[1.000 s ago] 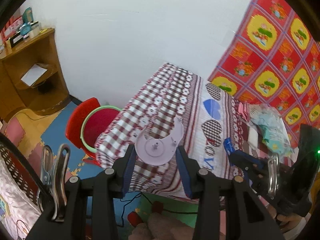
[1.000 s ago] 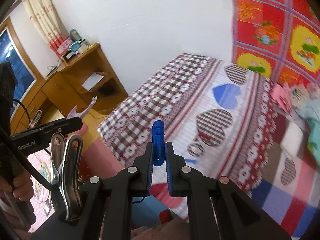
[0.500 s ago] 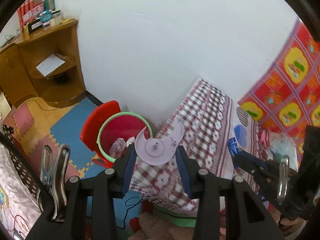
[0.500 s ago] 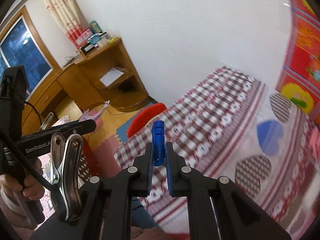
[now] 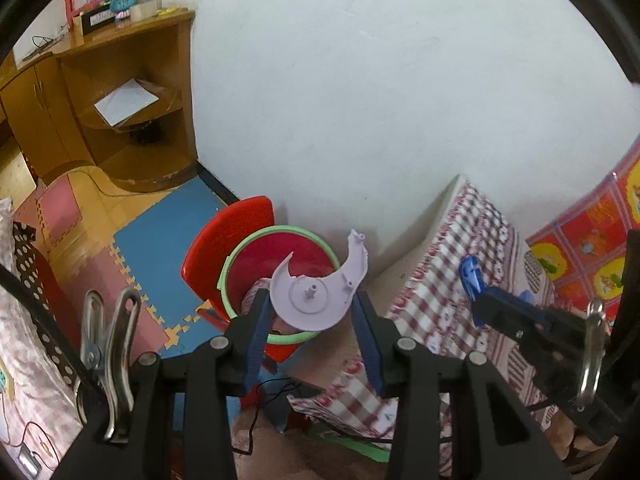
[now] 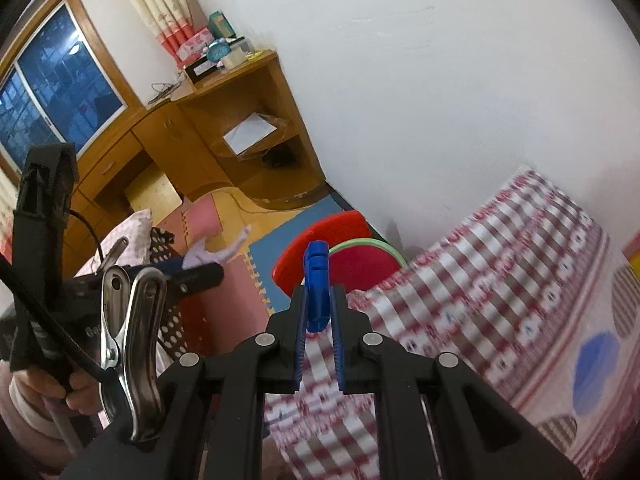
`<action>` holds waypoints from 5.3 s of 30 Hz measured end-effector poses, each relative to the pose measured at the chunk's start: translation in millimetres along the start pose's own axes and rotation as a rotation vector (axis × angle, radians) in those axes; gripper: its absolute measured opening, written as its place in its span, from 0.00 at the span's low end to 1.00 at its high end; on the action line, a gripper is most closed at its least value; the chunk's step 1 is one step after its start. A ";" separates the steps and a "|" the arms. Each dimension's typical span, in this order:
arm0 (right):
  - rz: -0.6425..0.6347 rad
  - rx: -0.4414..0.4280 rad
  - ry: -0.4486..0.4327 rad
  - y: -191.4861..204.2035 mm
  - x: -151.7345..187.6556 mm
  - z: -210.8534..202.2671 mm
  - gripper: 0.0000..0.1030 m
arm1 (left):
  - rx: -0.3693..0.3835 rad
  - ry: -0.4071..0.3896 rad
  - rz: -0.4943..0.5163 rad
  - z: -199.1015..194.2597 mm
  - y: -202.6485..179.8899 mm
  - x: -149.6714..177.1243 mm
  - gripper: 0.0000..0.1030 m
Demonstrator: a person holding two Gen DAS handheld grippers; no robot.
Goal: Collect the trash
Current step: 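Carry the pink disc in the left gripper while the right carries the blue clip to the bucket, then open the left gripper over the red bucket to drop the pink disc, then open the right gripper over the red bucket to drop the blue clip, then move both tools back from the bucket to the trash pile on the bed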
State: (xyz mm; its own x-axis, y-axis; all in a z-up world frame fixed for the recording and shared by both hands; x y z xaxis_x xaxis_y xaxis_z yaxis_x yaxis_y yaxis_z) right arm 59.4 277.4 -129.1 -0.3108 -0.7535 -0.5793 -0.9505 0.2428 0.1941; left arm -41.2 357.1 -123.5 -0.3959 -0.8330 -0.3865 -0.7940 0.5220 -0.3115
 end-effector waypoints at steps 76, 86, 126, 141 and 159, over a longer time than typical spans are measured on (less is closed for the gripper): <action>0.225 0.110 0.239 -40.0 -23.4 187.3 0.19 | -0.036 0.345 0.126 215.1 69.1 -23.7 0.42; 0.245 0.114 0.235 -37.6 -23.0 183.4 0.22 | -0.032 0.344 0.134 211.5 63.8 -24.3 0.42; 0.075 0.069 0.006 46.5 -11.2 45.5 0.25 | -0.018 0.167 0.112 80.8 41.1 -6.1 0.42; 0.036 0.033 -0.109 79.5 27.0 -42.1 0.26 | -0.039 0.068 0.070 -7.5 40.3 32.3 0.42; 0.180 0.239 -0.190 61.2 77.4 -139.7 0.26 | 0.107 0.112 0.281 -58.3 -39.4 90.5 0.42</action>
State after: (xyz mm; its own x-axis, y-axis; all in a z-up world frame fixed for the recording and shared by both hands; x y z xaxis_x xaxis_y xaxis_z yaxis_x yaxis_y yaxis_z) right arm -22.1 148.6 -51.4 -0.4472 -0.5639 -0.6943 -0.8481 0.5139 0.1289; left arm -72.7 250.4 -95.6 -0.6459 -0.6652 -0.3747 -0.5958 0.7460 -0.2974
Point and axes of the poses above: each gripper's, at about its wrist camera, not at the fingertips, and z roughly the way its jaws point, y to its left, x to its underside, the point moved 10 cm from there along z, roughly the way its jaws point, and after that the axes turned 13 degrees about -z, right-handed, at the moved point
